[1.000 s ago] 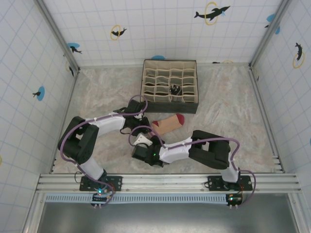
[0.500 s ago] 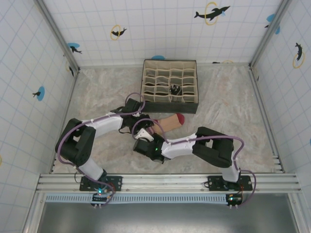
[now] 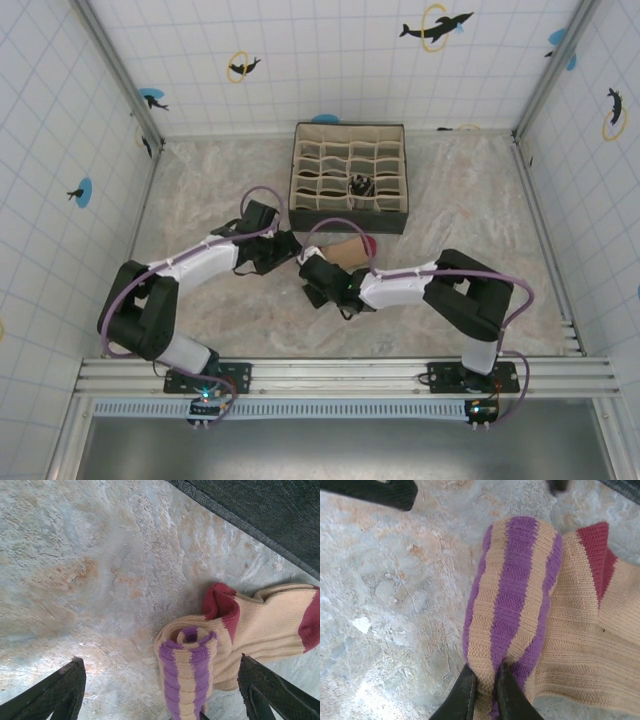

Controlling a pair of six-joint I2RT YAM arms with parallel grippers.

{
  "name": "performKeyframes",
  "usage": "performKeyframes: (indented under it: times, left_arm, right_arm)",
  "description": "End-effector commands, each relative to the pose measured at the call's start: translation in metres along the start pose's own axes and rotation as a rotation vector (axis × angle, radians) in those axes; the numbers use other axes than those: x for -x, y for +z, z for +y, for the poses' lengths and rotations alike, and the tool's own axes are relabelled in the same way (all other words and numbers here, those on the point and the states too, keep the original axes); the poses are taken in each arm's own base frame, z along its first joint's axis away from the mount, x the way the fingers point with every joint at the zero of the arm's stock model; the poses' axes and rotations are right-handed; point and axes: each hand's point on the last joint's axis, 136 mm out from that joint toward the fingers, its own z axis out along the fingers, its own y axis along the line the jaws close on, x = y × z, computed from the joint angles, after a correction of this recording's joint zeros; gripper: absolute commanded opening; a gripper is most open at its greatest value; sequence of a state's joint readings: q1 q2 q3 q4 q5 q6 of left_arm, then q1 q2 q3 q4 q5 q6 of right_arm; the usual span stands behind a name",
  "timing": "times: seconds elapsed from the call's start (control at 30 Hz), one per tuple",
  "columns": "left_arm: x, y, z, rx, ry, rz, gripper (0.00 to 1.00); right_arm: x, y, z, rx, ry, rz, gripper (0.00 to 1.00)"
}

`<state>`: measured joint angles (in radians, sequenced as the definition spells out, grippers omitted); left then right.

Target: Roll the socks

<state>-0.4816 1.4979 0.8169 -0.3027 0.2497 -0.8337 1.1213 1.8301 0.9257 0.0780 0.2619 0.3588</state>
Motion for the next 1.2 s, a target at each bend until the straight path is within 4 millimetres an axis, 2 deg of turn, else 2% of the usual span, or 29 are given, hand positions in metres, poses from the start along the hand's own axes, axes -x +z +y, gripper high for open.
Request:
performKeyframes:
  times: [0.0,0.17,0.33,0.5,0.9,1.17]
  left_arm:
    - [-0.015,-0.004,0.009,0.013,0.023,0.031,0.79]
    - [-0.021,-0.002,0.006,-0.045,0.026,0.042,0.76]
    - [-0.026,0.000,0.007,-0.078,0.019,0.040,0.74]
    - [-0.031,0.005,0.001,-0.137,0.000,0.050,0.71]
    - [-0.036,0.021,-0.023,-0.183,0.048,0.059,0.66]
    - [-0.044,0.043,-0.007,-0.131,0.041,0.090,0.54]
  right_arm:
    - [-0.093,0.011,-0.012,0.053,0.074,0.313,0.00]
    - [-0.091,0.010,-0.009,0.166,0.220,0.313,0.00]
    - [-0.078,0.001,-0.010,0.348,0.447,0.255,0.00]
    - [-0.071,-0.008,-0.009,0.485,0.592,0.240,0.00]
    - [-0.063,-0.005,-0.015,0.546,0.783,0.293,0.00]
    - [-0.058,-0.006,-0.019,0.581,0.844,0.288,0.00]
